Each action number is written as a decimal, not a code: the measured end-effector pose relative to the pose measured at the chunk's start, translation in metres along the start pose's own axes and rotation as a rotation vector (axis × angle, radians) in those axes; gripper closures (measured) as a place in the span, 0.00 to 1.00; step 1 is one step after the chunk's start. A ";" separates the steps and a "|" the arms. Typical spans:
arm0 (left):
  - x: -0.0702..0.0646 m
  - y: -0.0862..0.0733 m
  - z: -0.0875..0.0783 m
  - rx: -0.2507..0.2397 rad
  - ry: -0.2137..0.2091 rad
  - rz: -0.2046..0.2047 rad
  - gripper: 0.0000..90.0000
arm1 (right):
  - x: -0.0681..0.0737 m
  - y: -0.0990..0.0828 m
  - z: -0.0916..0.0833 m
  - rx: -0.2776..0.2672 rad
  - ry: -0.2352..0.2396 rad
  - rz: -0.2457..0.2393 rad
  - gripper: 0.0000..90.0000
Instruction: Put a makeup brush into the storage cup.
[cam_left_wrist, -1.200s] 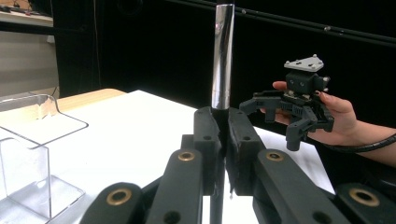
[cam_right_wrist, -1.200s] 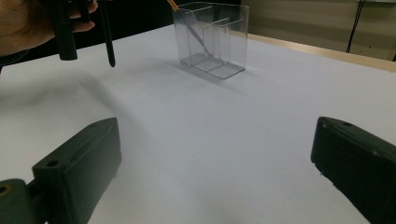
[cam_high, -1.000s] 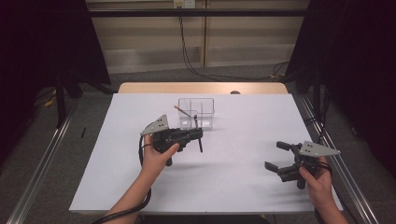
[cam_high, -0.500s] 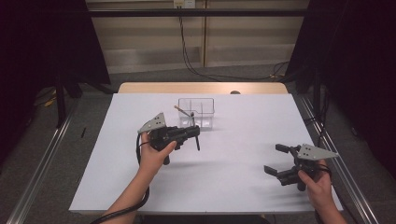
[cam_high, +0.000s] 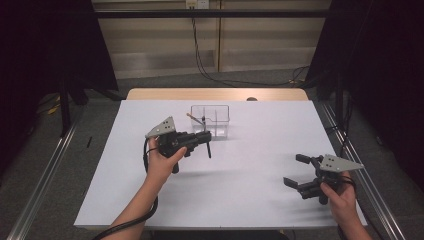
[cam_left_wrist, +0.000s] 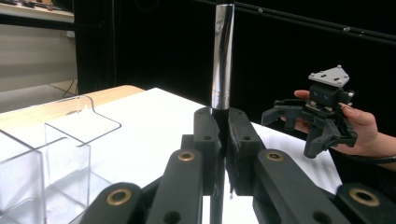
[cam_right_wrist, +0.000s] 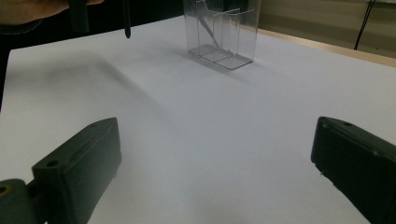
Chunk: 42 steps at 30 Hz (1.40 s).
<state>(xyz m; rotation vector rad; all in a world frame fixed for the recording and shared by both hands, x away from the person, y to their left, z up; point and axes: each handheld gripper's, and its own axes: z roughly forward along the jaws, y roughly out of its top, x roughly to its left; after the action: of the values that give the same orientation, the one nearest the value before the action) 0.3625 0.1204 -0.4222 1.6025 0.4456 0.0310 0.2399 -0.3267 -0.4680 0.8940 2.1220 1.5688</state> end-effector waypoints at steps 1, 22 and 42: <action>0.002 0.001 0.000 -0.006 -0.004 -0.003 0.93 | 0.000 0.000 0.000 0.001 -0.003 -0.002 0.02; 0.016 0.026 0.005 -0.003 0.054 0.022 0.93 | -0.002 0.001 -0.004 -0.017 -0.007 -0.001 0.02; 0.030 0.043 0.007 -0.002 0.096 0.032 0.93 | -0.003 0.000 -0.005 -0.019 -0.011 0.000 0.02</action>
<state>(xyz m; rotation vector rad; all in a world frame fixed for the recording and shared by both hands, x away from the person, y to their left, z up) 0.4031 0.1222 -0.3887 1.6104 0.4939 0.1337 0.2390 -0.3323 -0.4664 0.8945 2.0958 1.5779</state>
